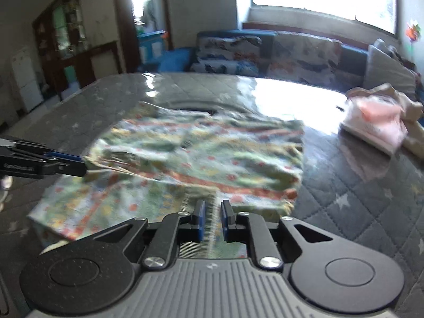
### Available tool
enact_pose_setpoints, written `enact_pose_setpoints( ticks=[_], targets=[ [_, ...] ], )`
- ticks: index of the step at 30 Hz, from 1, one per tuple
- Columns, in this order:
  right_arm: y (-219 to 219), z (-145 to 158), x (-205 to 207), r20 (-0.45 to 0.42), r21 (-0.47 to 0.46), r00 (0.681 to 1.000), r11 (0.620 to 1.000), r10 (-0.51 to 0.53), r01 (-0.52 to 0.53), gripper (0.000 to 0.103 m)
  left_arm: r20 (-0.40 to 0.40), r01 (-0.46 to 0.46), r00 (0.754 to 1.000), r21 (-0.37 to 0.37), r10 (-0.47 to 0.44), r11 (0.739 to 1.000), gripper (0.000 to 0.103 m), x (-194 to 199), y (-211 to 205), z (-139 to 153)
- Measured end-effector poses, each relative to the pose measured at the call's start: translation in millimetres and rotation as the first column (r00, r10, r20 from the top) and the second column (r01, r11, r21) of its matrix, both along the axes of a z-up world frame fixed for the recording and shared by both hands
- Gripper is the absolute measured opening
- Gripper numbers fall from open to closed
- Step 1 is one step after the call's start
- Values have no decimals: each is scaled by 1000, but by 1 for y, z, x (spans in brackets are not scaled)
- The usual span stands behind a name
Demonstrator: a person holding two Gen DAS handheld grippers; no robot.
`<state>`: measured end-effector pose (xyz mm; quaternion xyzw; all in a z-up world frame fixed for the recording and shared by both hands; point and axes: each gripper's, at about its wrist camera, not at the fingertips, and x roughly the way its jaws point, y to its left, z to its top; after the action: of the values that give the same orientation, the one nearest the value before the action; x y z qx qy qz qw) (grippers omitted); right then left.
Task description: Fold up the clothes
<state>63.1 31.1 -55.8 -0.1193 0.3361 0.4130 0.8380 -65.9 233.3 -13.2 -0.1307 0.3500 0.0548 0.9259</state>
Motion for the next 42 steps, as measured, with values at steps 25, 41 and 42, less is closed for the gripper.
enact_pose_setpoints(
  ticks=[25,41,42],
  targets=[
    [-6,-12,-50,4,-34,986,986,166,-166,32,-18,77,997,27,-76,997,45,-76,-33,2],
    [-51,2,-81,72,-120,979,976,193,-184,46,-130,185,971,-113,-199,976,72,-59,-81,7],
    [-53,1,-83,79,-129,976,973,201,-190,46,-148,179,969,-127,-197,976,72,-58,-81,4]
  ],
)
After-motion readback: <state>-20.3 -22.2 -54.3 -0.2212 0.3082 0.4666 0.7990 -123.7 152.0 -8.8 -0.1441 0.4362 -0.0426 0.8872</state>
